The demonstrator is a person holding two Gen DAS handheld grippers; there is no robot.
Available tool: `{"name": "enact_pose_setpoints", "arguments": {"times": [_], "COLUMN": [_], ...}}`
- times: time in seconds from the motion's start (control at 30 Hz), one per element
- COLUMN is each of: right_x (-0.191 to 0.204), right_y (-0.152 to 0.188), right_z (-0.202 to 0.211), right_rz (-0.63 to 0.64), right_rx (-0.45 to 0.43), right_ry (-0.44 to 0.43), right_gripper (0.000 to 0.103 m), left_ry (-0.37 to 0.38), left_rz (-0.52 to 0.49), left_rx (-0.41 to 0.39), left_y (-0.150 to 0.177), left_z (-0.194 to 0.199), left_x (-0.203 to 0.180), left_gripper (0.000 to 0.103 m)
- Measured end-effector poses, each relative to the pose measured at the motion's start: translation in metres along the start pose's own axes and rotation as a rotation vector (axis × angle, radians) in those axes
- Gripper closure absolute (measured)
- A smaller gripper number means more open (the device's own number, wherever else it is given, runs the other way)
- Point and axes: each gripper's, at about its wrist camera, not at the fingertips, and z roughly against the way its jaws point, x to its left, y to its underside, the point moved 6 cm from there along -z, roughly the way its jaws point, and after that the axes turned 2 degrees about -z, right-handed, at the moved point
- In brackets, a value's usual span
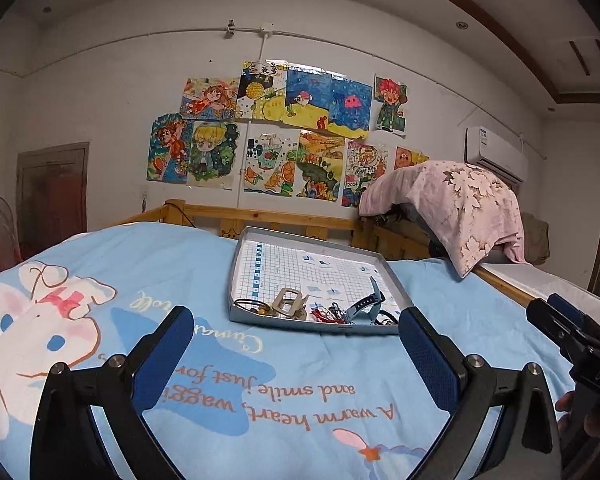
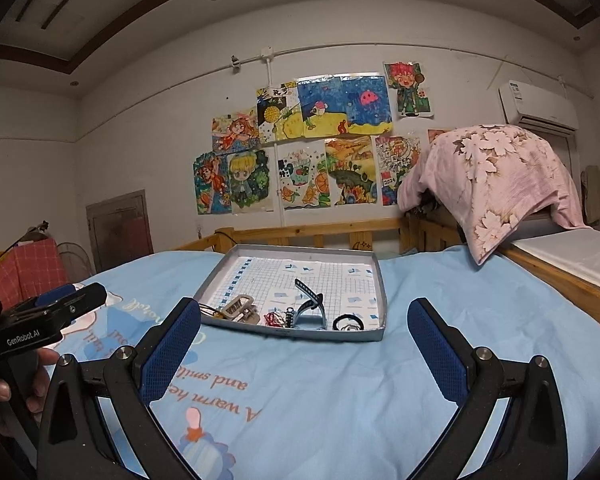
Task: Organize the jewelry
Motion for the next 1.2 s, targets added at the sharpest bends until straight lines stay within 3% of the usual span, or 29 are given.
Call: {"name": "enact_pose_setpoints", "arguments": {"times": [0.3,1.2], "right_x": [-0.011,0.000], "right_y": [0.010,0.017], "right_z": [-0.002,-0.008], "right_rz": [-0.005,0.026], "right_rx": [0.017,0.047], "right_ry": [0.018,0.008], "right_gripper": [0.001,0.001], "left_ry": [-0.023,-0.051], "left_rz": [-0.002,-0.006], "left_rx": [0.011,0.011], "left_y": [0.016,0.021], "left_z": [-0.001,-0.004], "left_x": [0.001,0.007], "left_gripper": [0.000,0.000]}}
